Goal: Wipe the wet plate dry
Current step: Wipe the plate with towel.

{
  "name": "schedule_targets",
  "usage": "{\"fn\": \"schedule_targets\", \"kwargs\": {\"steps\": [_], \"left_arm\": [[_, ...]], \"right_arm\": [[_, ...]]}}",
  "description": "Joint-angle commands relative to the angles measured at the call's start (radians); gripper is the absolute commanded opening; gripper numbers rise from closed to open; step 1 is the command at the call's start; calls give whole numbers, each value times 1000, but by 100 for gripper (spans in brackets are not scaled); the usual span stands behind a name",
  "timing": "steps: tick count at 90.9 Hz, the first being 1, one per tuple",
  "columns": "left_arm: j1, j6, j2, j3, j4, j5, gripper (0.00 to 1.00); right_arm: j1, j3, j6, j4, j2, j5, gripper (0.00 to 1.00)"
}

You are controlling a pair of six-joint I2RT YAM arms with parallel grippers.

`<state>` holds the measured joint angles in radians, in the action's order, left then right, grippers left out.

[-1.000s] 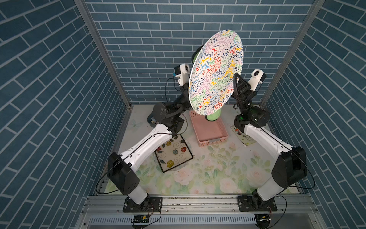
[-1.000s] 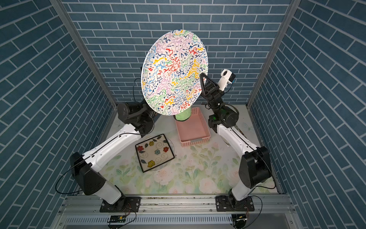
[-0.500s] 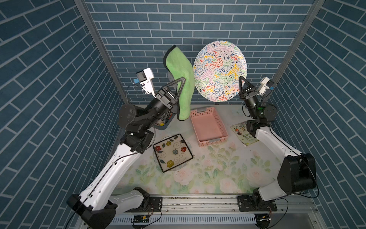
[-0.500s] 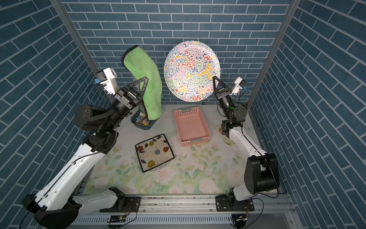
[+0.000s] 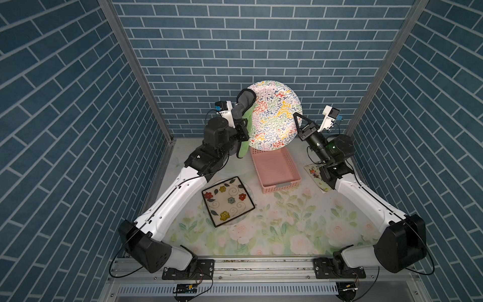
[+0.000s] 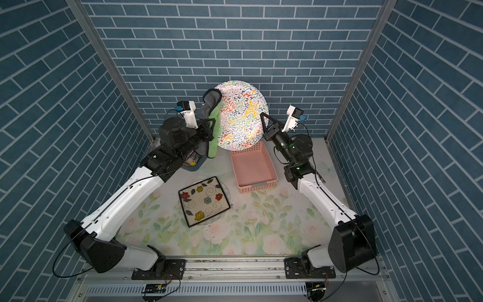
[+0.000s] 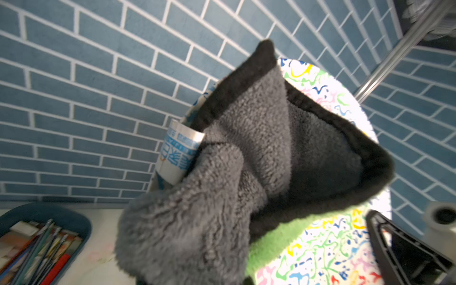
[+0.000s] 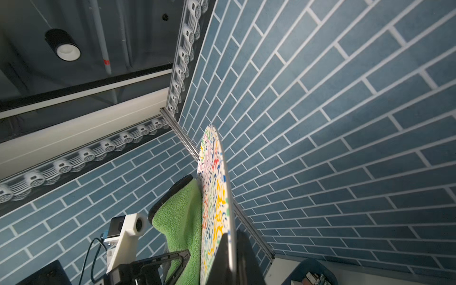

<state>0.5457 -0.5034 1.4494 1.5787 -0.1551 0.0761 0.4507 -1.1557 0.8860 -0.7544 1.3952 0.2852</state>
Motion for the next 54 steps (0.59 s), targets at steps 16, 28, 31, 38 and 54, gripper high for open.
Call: {"fn": "schedule_targets", "kwargs": {"steps": [16,28,31,38,54], "left_arm": [[-88,20,26,31,-106,114,0],[-113,58,51,90,-112,-40,0],[-110,70,62,109,-108,-130,0],[-59,96,101,145,-107,-319,0],[64,173,116,87,-202,-355,0]], "right_arm": [[204,34,53,-144,-77,45,0],[230,29,40,-124,-70,72,0],[228,22,32,-114,-70,71,0],[204,-21,17,-95,-58,67,0],[45,-54,122,-122,-55,80,0]]}}
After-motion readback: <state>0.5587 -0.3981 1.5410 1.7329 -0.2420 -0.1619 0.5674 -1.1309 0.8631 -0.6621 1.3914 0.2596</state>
